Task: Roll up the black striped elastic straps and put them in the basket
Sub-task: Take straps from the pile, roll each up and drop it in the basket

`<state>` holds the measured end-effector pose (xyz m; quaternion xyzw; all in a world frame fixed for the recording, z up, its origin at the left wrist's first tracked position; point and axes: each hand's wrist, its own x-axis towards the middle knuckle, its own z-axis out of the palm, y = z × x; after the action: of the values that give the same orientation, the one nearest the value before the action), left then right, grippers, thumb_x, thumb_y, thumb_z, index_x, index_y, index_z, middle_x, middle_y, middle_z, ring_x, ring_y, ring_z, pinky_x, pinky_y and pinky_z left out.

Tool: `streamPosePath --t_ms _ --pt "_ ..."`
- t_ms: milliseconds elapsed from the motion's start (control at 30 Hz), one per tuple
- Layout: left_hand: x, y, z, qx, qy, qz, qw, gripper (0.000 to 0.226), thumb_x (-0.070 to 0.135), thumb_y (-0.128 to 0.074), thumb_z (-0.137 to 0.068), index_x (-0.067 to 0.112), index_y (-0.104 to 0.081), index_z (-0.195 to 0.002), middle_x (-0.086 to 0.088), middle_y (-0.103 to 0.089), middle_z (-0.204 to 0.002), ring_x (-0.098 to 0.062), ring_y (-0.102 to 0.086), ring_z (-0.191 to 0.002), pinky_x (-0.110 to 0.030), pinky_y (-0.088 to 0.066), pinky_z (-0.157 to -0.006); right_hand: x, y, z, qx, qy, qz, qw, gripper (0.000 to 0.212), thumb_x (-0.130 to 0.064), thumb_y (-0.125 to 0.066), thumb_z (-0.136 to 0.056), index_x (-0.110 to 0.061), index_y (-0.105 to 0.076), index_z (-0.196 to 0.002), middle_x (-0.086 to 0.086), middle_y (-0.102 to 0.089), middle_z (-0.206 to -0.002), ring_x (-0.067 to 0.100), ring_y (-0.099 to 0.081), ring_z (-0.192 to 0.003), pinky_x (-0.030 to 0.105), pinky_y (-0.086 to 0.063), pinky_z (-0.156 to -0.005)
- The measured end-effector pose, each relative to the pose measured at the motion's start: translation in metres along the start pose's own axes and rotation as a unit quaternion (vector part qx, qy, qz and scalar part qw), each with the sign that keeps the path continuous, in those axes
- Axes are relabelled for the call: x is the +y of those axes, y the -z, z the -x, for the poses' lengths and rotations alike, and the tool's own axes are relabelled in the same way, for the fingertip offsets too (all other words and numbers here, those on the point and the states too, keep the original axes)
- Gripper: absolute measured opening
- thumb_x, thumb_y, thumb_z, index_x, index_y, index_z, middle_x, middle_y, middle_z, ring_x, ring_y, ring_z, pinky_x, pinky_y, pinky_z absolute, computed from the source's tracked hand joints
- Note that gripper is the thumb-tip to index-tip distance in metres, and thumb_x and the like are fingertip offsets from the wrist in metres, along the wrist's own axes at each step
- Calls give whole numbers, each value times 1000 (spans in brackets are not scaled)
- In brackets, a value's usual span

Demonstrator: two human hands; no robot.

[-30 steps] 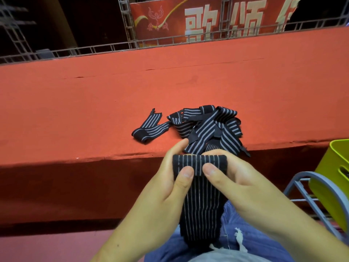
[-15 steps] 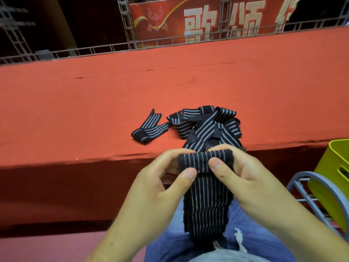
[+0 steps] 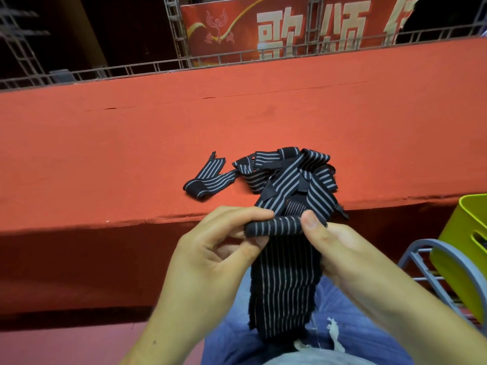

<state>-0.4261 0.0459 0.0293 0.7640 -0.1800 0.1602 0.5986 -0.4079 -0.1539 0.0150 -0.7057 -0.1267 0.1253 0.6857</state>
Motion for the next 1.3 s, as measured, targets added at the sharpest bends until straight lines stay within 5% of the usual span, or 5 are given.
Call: streamPosePath --t_ms 333,600,800,1133,1300 --pt "-3 1 0 -38 5 -16 999 51 -14 -71 -85 34 -76 -102 5 -71 -119 -18 -69 -110 -20 -54 -80 -7 0 4 18 29 -27 999 27 -39 -66 -99 -22 -77 -117 5 -78 -119 19 -73 -116 44 -51 -106" --pt "-5 -2 2 -98 64 5 993 59 41 -65 -94 43 -43 -149 22 -61 -140 -4 -57 -133 -39 -44 -112 -5 -1 3 6 46 -2 999 23 -28 -62 -105 -17 -70 -123 3 -77 -123 18 -72 -118 38 -52 -101" --pt "-4 -5 8 -118 85 2 989 66 67 -50 -89 65 -21 -149 31 -54 -143 7 -48 -136 -41 -35 -119 0 -8 5 -17 55 34 998 28 -41 -57 -100 -29 -65 -124 -2 -74 -126 14 -68 -122 45 -51 -108" --pt "-3 -1 3 -122 70 -4 990 58 43 -52 -99 51 -31 -152 33 -56 -140 8 -54 -129 -15 -44 -102 -6 -9 1 38 121 96 987 33 -51 -52 -100 -26 -68 -115 0 -76 -113 18 -72 -108 53 -55 -98" --pt "-6 1 1 -70 38 -26 997 37 38 -66 -94 43 -63 -130 15 -71 -126 -11 -65 -122 -42 -48 -106 -4 -3 -1 50 128 93 986 30 -49 -53 -100 -25 -68 -110 5 -75 -107 27 -72 -103 60 -54 -95"
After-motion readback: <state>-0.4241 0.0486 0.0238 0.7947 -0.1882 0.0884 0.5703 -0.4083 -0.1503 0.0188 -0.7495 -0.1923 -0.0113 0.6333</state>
